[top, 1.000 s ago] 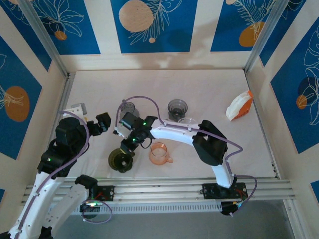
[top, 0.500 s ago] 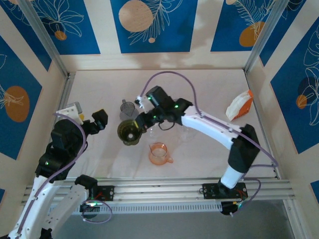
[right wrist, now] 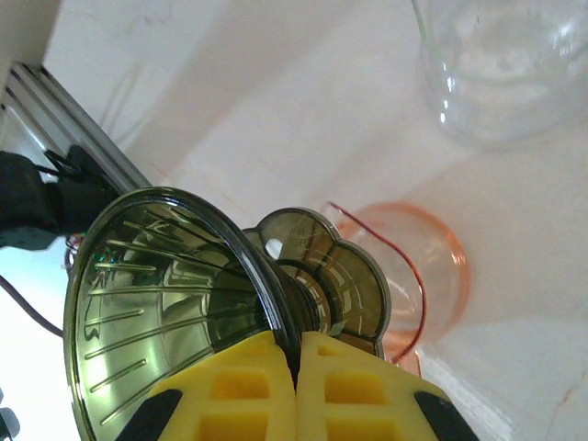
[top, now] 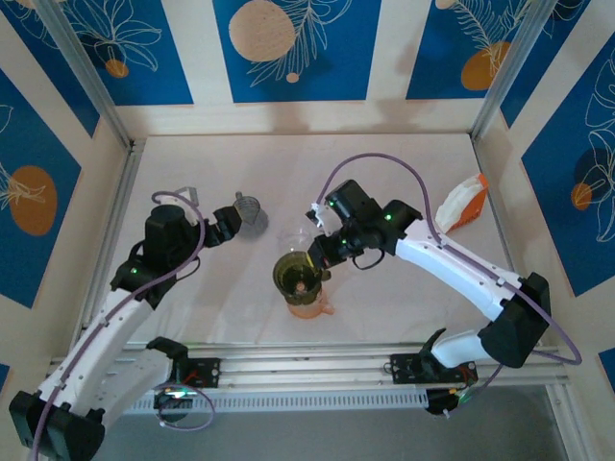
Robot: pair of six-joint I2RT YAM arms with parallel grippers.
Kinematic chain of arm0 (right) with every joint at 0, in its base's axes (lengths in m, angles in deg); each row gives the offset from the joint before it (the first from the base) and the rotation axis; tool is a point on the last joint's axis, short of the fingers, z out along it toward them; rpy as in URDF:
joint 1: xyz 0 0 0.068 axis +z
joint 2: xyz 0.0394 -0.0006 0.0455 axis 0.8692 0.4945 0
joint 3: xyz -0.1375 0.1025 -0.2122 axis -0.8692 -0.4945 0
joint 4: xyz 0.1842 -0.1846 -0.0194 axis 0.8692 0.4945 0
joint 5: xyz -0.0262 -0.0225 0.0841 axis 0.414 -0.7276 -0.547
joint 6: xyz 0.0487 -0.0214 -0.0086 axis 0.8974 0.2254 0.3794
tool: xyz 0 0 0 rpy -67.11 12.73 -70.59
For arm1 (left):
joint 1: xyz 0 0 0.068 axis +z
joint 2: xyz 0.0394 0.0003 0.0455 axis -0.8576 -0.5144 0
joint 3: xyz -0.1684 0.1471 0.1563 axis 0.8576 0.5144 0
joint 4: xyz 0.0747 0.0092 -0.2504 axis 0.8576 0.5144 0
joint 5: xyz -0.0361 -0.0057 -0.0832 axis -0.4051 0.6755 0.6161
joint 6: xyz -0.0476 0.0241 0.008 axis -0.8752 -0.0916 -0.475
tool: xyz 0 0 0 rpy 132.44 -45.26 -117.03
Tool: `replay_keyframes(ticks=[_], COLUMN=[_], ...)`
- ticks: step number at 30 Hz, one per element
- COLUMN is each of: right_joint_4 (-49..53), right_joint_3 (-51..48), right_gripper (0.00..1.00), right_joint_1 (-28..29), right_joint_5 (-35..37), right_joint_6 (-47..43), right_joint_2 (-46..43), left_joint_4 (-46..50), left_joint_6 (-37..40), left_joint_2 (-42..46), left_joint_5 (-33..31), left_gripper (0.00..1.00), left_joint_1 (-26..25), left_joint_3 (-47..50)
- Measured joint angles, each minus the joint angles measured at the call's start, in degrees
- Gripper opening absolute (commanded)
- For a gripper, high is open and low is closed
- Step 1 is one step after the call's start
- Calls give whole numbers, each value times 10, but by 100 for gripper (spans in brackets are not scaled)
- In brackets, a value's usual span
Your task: Place the coffee filter in the dripper
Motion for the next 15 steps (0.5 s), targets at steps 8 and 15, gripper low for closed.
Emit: replay_keyframes(ticks=[8,15], right_joint_4=[-12,-33], right_joint_3=[-26,-36], right_gripper=[0,0], right_joint_1=[-9,-18], right_joint_5=[3,5], right_joint_6=[3,2], right_joint_2=[0,0], left_joint_4=[-21,-21], left_joint_6=[-6,-6], left_joint_2=[1,11], left_joint_5=[12,12], left_gripper=[100,100], left_joint_1=[0,0], left_joint_3=[3,6])
